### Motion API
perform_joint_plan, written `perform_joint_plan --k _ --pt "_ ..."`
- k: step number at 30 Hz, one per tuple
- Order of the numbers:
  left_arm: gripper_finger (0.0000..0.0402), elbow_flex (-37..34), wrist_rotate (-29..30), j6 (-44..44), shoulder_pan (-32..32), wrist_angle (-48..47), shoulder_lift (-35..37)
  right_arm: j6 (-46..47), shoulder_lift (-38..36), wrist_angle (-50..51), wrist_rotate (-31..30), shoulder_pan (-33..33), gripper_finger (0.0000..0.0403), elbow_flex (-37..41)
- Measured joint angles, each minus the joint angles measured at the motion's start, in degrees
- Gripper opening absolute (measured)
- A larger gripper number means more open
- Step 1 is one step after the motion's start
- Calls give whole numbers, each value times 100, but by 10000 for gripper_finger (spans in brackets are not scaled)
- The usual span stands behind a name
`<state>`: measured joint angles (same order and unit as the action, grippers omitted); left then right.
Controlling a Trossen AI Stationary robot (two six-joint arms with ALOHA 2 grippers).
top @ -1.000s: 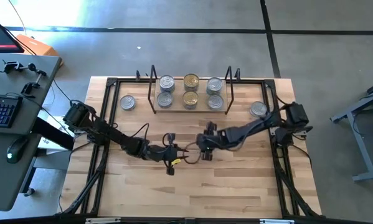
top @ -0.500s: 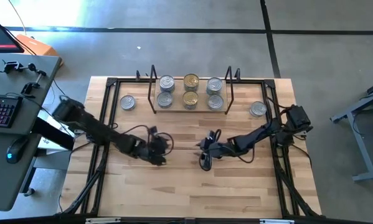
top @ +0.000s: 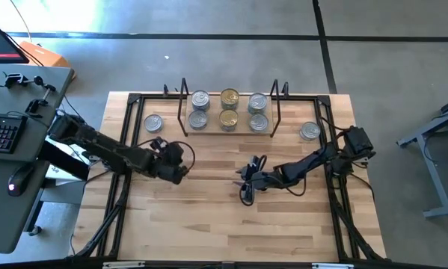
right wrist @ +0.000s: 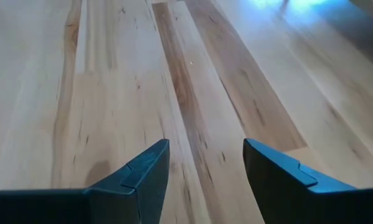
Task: Stack canned seafood by type on shelf
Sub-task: Stack the blue tuna can on top of the other blue tuna can on the shelf
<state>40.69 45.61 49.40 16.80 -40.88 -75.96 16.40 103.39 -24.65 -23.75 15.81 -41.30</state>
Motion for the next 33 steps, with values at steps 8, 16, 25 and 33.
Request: perform_joint_plan --k 8,16,25,33 --pt "111 -270 -355 106 -292 193 -53 206 -136 747 9 29 197 -4" --pt "114 -1077 -509 -732 186 2869 -55 1668 -1538 5197 290 165 197 -11" --pt "113 -1826 -508 -2706 432 6306 -62 3943 -2816 9185 -994 -633 196 -9" --pt "113 -1836 -499 -2910 423 6454 -64 3771 -2715 9271 -1616 -1995 123 -7"
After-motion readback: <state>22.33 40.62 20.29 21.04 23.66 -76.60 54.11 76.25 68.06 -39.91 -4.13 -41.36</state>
